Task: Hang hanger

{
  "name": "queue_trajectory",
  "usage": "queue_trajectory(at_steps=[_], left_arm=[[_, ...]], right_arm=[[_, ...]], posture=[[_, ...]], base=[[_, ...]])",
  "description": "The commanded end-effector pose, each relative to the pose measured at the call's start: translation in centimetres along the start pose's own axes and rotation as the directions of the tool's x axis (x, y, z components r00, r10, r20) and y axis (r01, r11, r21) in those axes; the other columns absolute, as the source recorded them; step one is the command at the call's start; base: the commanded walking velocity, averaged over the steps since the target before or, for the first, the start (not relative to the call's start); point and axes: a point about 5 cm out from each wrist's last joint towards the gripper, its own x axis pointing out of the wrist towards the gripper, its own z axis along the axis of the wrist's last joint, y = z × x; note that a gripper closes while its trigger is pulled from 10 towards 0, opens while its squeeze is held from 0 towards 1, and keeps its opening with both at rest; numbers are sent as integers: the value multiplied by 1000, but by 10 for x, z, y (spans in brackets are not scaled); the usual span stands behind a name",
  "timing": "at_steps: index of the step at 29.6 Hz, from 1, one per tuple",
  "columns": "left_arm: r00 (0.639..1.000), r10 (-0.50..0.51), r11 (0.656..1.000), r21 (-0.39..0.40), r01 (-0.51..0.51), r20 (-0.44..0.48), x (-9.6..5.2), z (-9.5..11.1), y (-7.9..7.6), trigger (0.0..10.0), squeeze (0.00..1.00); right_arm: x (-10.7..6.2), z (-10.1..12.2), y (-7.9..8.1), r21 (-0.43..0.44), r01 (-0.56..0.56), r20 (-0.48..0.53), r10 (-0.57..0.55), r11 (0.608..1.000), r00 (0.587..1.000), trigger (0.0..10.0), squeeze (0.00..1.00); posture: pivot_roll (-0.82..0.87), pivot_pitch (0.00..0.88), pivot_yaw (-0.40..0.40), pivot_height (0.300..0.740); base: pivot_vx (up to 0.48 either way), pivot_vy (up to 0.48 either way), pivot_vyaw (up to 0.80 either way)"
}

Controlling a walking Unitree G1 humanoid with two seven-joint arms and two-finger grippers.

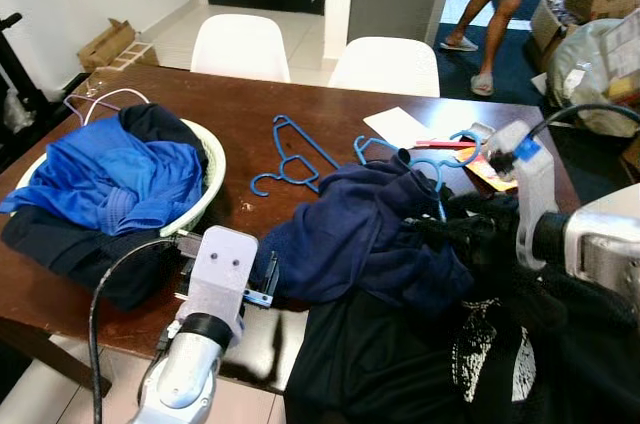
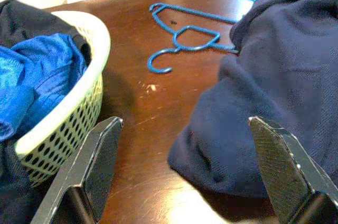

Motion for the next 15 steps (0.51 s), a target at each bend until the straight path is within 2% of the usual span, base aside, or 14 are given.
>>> queue_trajectory(at_steps=[1, 4, 6, 8, 10, 15], left_arm=[[1000, 1, 1000, 8, -1, -10, -1, -3, 0, 10000, 0], [1000, 6, 1000, 8, -5, -11, -2, -2, -1, 10000, 0], [1000, 6, 1000, 9, -6, -11, -2, -3, -1, 10000, 0], [1000, 8, 1000, 10, -8, -10, -2, -3, -1, 10000, 0], [1000, 10, 1000, 11, -10, -8, -1, -3, -1, 10000, 0], [1000, 10, 1000, 9, -10, -7, 0, -4, -2, 10000, 0]], right_arm=[[-4, 6, 3, -26, -20, 28, 21, 999, 999, 10000, 0], [-9, -1, 2, -21, -27, -7, 26, 999, 1000, 10000, 0], [-7, -7, 8, -6, -49, -39, 49, 999, 998, 10000, 0], [2, -23, 14, 15, -28, -117, 30, 999, 993, 10000, 0], [8, -30, 9, 34, 47, -157, -41, 998, 987, 10000, 0], [10, -32, 4, 56, 96, -173, -85, 994, 981, 10000, 0]], posture=[[12, 93, 14, 740], [6, 92, 16, 740], [6, 92, 17, 740], [0, 93, 18, 740], [0, 92, 22, 740], [1, 86, 23, 740]], base=[[0, 0, 0], [0, 0, 0], [0, 0, 0], [0, 0, 0], [0, 0, 0], [0, 0, 0]])
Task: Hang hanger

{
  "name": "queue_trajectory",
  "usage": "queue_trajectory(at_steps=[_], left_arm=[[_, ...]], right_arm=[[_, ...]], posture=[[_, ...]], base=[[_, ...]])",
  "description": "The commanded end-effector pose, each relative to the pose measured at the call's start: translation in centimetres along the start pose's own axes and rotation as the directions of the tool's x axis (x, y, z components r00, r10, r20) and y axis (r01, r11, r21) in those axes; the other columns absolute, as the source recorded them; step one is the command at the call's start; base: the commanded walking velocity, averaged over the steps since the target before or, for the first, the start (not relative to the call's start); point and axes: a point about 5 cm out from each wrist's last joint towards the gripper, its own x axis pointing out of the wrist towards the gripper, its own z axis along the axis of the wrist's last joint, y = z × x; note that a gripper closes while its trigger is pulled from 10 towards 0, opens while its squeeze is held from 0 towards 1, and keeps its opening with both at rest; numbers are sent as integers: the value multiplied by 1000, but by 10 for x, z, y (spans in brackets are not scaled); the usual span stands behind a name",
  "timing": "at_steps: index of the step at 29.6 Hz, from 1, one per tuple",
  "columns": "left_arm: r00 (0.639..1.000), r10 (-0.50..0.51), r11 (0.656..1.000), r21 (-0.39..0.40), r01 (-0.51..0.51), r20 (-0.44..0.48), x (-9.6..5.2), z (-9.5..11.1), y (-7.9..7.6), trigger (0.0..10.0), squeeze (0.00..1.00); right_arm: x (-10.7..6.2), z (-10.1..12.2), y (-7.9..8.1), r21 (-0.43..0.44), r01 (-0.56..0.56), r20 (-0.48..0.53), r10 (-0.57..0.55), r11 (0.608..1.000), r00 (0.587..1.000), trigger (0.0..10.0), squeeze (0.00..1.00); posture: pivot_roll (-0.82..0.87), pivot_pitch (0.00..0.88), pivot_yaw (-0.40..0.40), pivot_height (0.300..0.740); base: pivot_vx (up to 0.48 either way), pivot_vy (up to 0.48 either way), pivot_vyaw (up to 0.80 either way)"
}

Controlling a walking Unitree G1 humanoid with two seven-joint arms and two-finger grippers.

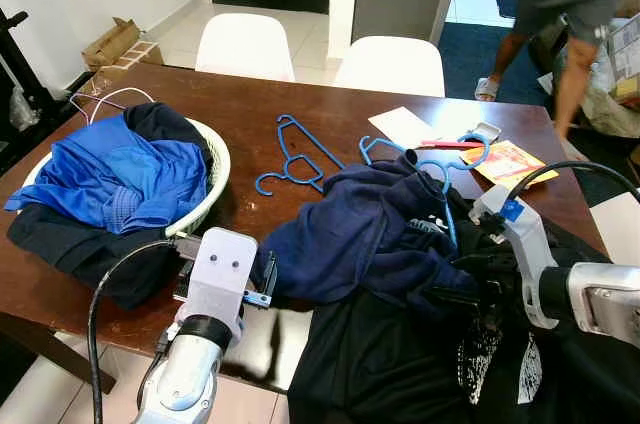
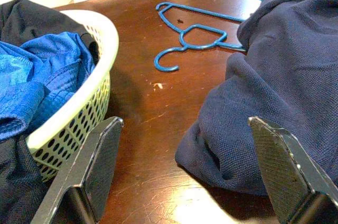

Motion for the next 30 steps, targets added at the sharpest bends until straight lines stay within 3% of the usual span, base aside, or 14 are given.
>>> queue_trajectory(at_steps=[1, 6, 7, 8, 9, 10, 11, 22, 24, 27, 30], left_arm=[[1000, 5, 1000, 11, -4, -17, 0, -5, 0, 10000, 0], [1000, 5, 1000, 10, -5, -17, 0, -5, -1, 10000, 0], [1000, 6, 1000, 9, -5, -17, 0, -5, -1, 10000, 0], [1000, 6, 1000, 9, -6, -17, 0, -5, -1, 10000, 0], [1000, 6, 1000, 9, -6, -17, 0, -5, -1, 10000, 0], [1000, 7, 1000, 8, -7, -16, 0, -5, -1, 10000, 0], [1000, 8, 1000, 8, -8, -16, 0, -5, -1, 10000, 0], [1000, 10, 1000, 5, -10, -13, 1, -4, -1, 10000, 0], [1000, 11, 1000, 4, -11, -12, 1, -4, 0, 10000, 0], [1000, 11, 1000, 4, -11, -12, 1, -4, 0, 10000, 0], [1000, 11, 1000, 4, -11, -12, 1, -4, 0, 10000, 0]], right_arm=[[2, -4, -1, 21, 11, -27, -11, 1000, 1000, 10000, 0], [2, -5, 1, 22, -4, -31, 5, 1000, 999, 10000, 0], [3, -6, 3, 21, -13, -31, 13, 1000, 999, 6157, 0], [4, -6, 4, 26, -15, -28, 15, 1000, 999, 4157, 0], [4, -6, 4, 26, -15, -28, 15, 1000, 999, 4157, 0], [5, -7, 5, 21, -17, -38, 18, 1000, 999, 667, 0], [6, -8, 5, 17, -19, -43, 20, 1000, 999, 0, 0], [5, -4, 11, 7, -44, -20, 45, 999, 999, 0, 0], [6, 4, 20, -25, -112, 41, 113, 993, 993, 0, 0], [6, 4, 20, -25, -112, 41, 113, 993, 993, 0, 0], [7, 14, 28, -34, -175, 124, 178, 984, 976, 0, 0]], posture=[[1, 86, 23, 740], [-2, 84, 22, 740], [-2, 84, 22, 740], [3, 84, 22, 740], [3, 84, 22, 740], [3, 84, 22, 740], [4, 86, 21, 740], [1, 90, 22, 740], [2, 90, 25, 740], [2, 90, 25, 740], [4, 90, 24, 740]], base=[[0, 0, 0], [0, 0, 0], [0, 0, 0], [0, 0, 0], [0, 0, 0], [0, 0, 0], [0, 0, 0], [0, 0, 0], [0, 0, 0], [0, 0, 0], [0, 0, 0]])
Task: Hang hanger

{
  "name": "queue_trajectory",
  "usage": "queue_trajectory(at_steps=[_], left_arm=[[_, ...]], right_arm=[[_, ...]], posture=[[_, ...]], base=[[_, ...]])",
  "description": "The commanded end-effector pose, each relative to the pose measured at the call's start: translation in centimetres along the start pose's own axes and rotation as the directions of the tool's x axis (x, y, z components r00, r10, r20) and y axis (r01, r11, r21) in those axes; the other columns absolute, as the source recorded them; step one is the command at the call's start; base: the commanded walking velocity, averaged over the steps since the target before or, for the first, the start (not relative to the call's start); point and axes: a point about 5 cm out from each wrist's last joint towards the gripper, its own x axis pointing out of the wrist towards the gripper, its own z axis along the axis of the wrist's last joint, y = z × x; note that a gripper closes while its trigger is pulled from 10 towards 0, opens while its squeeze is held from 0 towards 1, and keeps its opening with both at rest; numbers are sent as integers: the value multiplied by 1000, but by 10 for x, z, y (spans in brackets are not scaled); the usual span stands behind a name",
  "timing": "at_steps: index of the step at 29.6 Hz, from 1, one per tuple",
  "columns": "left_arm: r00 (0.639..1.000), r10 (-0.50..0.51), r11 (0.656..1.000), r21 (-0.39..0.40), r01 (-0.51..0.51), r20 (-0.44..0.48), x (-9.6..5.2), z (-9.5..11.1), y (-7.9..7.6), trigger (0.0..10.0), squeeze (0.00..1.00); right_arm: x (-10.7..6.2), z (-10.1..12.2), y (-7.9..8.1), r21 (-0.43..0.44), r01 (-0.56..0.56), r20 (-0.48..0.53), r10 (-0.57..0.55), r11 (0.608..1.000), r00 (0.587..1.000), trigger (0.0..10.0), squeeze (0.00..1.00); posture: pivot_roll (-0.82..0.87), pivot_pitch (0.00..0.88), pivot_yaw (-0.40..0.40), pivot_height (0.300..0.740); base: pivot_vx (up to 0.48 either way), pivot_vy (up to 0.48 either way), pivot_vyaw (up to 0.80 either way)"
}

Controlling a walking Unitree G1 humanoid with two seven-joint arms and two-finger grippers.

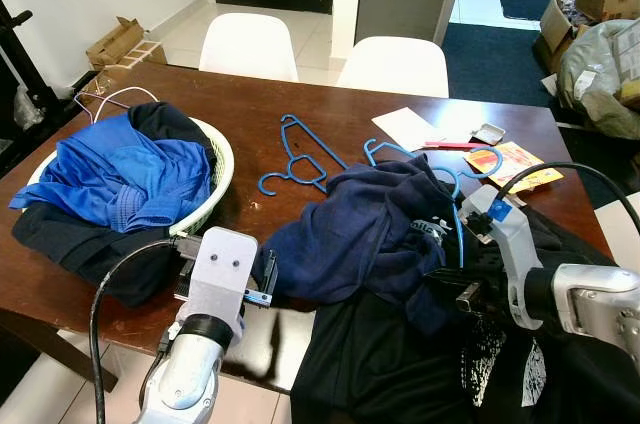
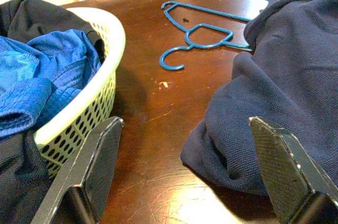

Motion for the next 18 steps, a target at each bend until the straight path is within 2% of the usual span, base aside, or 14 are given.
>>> queue_trajectory(at_steps=[1, 2, 3, 4, 5, 6, 7, 8, 10, 11, 12, 13, 14, 18], left_arm=[[1000, 4, 1000, 5, -4, -11, 0, -4, 0, 10000, 0], [1000, 5, 1000, 4, -4, -11, 0, -4, 0, 10000, 0], [1000, 5, 1000, 4, -4, -11, 0, -4, 0, 10000, 0], [1000, 5, 1000, 4, -5, -12, 0, -4, 0, 10000, 0], [1000, 5, 1000, 4, -5, -12, 0, -4, 0, 10000, 0], [1000, 6, 1000, 3, -6, -12, 0, -4, 0, 10000, 0], [1000, 6, 1000, 3, -6, -12, 0, -4, 0, 10000, 0], [1000, 6, 1000, 3, -6, -12, 0, -4, 0, 10000, 0], [1000, 6, 1000, 3, -6, -13, 0, -4, 1, 10000, 0], [1000, 6, 1000, 3, -6, -13, 0, -4, 1, 10000, 0], [1000, 6, 1000, 2, -6, -13, 0, -4, 1, 10000, 0], [1000, 6, 1000, 2, -6, -13, 0, -4, 1, 10000, 0], [1000, 7, 1000, 2, -7, -13, 1, -4, 1, 10000, 0], [1000, 7, 1000, 2, -7, -13, 1, -4, 1, 10000, 0]], right_arm=[[1, 8, 8, -28, -54, 57, 55, 998, 997, 0, 0], [2, 15, 11, -17, -91, 124, 93, 996, 988, 0, 0], [2, 15, 11, -17, -91, 124, 93, 996, 988, 0, 0], [1, 27, 14, 1, -143, 223, 139, 990, 965, 0, 0], [1, 27, 14, 1, -143, 223, 139, 990, 965, 0, 0], [-1, 39, 15, 8, -182, 328, 169, 983, 929, 0, 0], [-1, 39, 15, 8, -182, 328, 169, 983, 929, 0, 0], [-4, 54, 13, 19, -193, 440, 165, 981, 883, 0, 0], [-9, 77, 8, 42, -189, 590, 128, 981, 797, 0, 0], [-9, 77, 8, 42, -189, 590, 128, 981, 797, 0, 0], [-11, 88, 6, 60, -196, 648, 111, 979, 753, 0, 0], [-11, 88, 6, 60, -196, 648, 111, 979, 753, 0, 0], [-12, 95, 7, 62, -206, 685, 108, 977, 720, 0, 0], [-12, 95, 7, 62, -206, 685, 108, 977, 720, 0, 0]], posture=[[4, 90, 24, 740], [5, 90, 23, 740], [5, 90, 23, 740], [8, 89, 22, 740], [8, 89, 22, 740], [8, 88, 22, 740], [8, 88, 22, 740], [10, 88, 22, 740], [13, 87, 21, 740], [13, 87, 21, 740], [13, 87, 21, 740], [13, 87, 21, 740], [13, 87, 21, 740], [13, 87, 21, 740]], base=[[0, 0, 0], [0, 0, 0], [0, 0, 0], [0, 0, 0], [0, 0, 0], [0, 0, 0], [0, 0, 0], [0, 0, 0], [0, 0, 0], [0, 0, 0], [0, 0, 0], [0, 0, 0], [0, 0, 0], [0, 0, 0]])
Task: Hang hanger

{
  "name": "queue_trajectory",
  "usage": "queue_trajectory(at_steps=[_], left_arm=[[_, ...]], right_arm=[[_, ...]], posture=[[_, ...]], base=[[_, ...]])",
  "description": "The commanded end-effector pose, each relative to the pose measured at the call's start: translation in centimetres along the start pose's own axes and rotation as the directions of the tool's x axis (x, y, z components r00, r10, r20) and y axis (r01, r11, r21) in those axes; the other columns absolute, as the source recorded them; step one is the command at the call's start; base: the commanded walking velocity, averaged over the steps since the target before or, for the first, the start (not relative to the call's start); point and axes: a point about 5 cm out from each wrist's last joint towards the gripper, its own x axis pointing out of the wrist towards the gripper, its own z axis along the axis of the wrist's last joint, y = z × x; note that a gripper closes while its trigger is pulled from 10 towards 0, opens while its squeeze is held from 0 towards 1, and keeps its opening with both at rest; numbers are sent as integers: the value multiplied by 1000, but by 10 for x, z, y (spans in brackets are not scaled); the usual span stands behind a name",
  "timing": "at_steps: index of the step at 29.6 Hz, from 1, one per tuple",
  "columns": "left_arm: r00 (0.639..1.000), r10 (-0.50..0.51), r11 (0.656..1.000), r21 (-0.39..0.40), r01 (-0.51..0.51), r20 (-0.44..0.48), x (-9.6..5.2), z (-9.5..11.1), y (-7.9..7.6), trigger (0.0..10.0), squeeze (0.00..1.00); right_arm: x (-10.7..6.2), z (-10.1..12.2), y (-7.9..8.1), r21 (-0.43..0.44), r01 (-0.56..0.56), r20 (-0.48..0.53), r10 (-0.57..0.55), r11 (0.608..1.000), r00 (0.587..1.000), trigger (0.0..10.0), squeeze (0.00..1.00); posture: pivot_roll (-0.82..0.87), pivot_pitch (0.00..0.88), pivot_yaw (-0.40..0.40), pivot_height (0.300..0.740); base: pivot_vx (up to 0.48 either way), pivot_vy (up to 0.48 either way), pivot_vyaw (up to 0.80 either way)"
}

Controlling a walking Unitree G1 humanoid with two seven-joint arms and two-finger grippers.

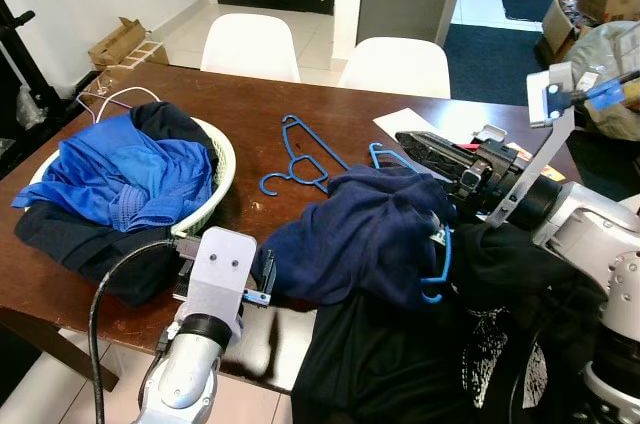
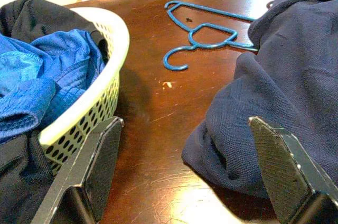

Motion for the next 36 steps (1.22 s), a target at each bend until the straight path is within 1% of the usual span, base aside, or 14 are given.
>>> queue_trajectory(at_steps=[1, 8, 9, 11, 12, 14, 15, 16, 17, 19, 25, 33, 34, 36], left_arm=[[1000, -1, 1000, -1, 1, -14, -1, -3, -1, 10000, 0], [1000, -2, 1000, -2, 2, -10, 1, -3, -1, 10000, 0], [1000, 0, 1000, -4, 0, -6, 2, -3, 0, 10000, 0], [1000, 0, 1000, -4, 0, -6, 2, -3, 0, 10000, 0], [1000, 3, 1000, -5, -3, -2, 3, -3, 0, 10000, 0], [1000, 3, 1000, -5, -3, -2, 3, -3, 0, 10000, 0], [1000, 5, 1000, -6, -5, 0, 3, -2, 0, 10000, 0], [1000, 5, 1000, -6, -5, 0, 3, -2, 0, 10000, 0], [1000, 2, 1000, -5, -2, 0, 4, -3, -1, 10000, 0], [1000, 2, 1000, -5, -2, 0, 4, -3, -1, 10000, 0], [1000, -12, 1000, -5, 12, -1, 4, -3, -3, 10000, 0], [1000, -13, 1000, -6, 13, -1, 3, -3, -4, 10000, 0], [1000, -13, 1000, -7, 13, 0, 3, -3, -4, 10000, 0], [1000, -13, 1000, -7, 13, 0, 3, -3, -4, 10000, 0]], right_arm=[[-2, 3, -1, 2, 3, 22, -3, 1000, 1000, 0, 0], [18, 19, 10, 4, -50, 117, 49, 999, 992, 0, 0], [28, 9, 13, -108, -45, -29, 42, 993, 999, 10000, 0], [28, 9, 13, -108, -45, -29, 42, 993, 999, 10000, 0], [20, -10, 12, -222, -93, -230, 40, 971, 972, 10000, 514], [20, -10, 12, -222, -93, -230, 40, 971, 972, 10000, 514], [1, -31, 8, -277, -142, -430, 9, 950, 903, 10000, 1000], [1, -31, 8, -277, -142, -430, 9, 950, 903, 10000, 1000], [-20, -52, 3, -292, -163, -600, -47, 943, 798, 10000, 1000], [-20, -52, 3, -292, -163, -600, -47, 943, 798, 10000, 1000], [-45, -85, 0, -290, -98, -756, -165, 952, 634, 10000, 1000], [-39, -89, -6, -322, -38, -738, -226, 946, 636, 10000, 1000], [-35, -88, -10, -351, -18, -719, -257, 936, 645, 10000, 553], [-35, -88, -10, -351, -18, -719, -257, 936, 645, 10000, 553]], posture=[[13, 87, 21, 740], [31, 66, 19, 740], [37, 62, 8, 740], [37, 62, 8, 740], [36, 66, 3, 740], [36, 66, 3, 740], [24, 71, 10, 740], [24, 71, 10, 740], [20, 71, 13, 740], [20, 71, 13, 740], [13, 72, 17, 740], [14, 71, 14, 740], [13, 73, 12, 740], [13, 73, 12, 740]], base=[[0, 0, 0], [0, 0, 0], [0, 0, 0], [0, 0, 0], [0, 0, 0], [0, 0, 0], [0, 0, 0], [0, 0, 0], [0, 0, 0], [0, 0, 0], [0, 0, 0], [0, 0, 0], [0, 0, 0], [0, 0, 0]])
